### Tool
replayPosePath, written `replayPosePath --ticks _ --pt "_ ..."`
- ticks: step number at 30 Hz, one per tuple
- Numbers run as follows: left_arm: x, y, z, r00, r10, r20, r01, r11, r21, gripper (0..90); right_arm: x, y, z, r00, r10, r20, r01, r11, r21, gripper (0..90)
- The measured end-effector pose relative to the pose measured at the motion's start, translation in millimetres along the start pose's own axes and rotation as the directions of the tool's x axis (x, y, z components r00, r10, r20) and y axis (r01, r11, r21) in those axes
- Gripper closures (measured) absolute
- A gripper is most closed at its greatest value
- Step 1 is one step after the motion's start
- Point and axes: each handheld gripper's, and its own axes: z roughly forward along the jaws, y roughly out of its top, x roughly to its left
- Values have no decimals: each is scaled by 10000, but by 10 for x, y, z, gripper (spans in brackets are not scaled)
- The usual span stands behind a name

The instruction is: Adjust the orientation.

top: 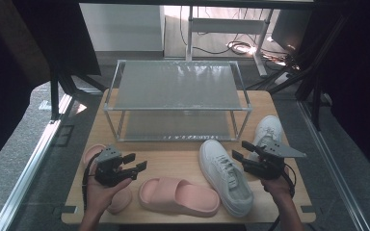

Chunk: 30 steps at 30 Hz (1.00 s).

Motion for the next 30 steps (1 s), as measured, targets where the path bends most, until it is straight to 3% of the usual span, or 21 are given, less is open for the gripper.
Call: replayPosePath --ticks 1,8,10,16,22,30 --pt "3 10 7 9997 0 -231 -1 10000 -44 549 -14 7 2 10000 -84 -52 84 10000 4 453" --pt "34 5 7 9995 46 -315 -45 10000 34 851 -43 -41 -36 9999 84 123 -86 9999 128 461" --pt "7 9 17 9986 427 -316 -417 9987 301 892 -26 -39 -40 9997 27 260 -32 9998 201 464" --pt "-77 60 -63 9974 713 -111 -712 9974 74 898 75 -27 -86 9991 -112 413 101 9996 280 464" --pt "-72 123 -56 9967 802 -120 -803 9967 -93 883 94 -68 -110 9991 -87 423 71 9992 385 466" --pt "8 150 78 9977 658 -132 -654 9975 281 899 99 -140 -140 9990 73 431 -97 9984 548 472"
